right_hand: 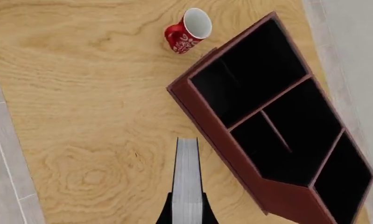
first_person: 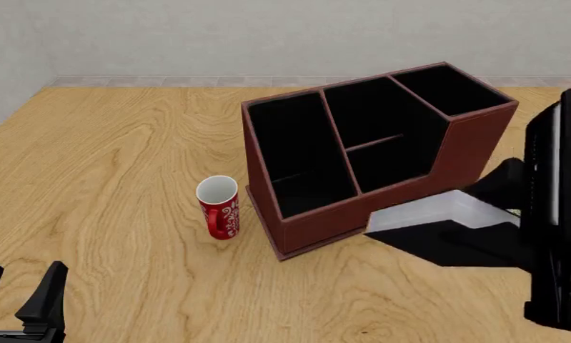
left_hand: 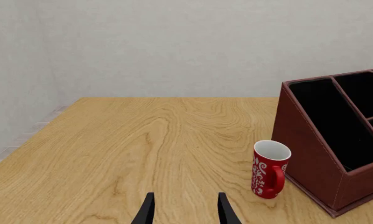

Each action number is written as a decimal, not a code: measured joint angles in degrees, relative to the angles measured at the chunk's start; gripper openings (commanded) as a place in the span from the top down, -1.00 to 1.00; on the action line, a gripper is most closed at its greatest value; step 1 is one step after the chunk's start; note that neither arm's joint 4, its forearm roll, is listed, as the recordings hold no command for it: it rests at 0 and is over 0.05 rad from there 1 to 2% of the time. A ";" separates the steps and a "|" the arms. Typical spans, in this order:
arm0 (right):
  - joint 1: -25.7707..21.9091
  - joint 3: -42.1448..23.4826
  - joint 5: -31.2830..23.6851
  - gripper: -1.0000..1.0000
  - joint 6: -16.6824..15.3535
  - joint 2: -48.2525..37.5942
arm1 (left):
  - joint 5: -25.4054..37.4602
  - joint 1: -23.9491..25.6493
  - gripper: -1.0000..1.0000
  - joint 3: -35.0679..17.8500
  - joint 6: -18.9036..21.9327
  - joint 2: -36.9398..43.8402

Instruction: Pick up the book and place it in the left compartment of the caddy.

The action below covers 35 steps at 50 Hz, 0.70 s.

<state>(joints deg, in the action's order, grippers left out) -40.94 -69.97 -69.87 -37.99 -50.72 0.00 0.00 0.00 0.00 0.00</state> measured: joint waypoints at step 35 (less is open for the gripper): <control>-1.18 -30.68 -0.03 1.00 24.82 -12.15 | 0.00 0.00 -1.00 0.00 0.00 0.00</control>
<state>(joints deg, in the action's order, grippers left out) -42.12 -100.65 -69.90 -13.17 -62.87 0.00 0.00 0.00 0.00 0.00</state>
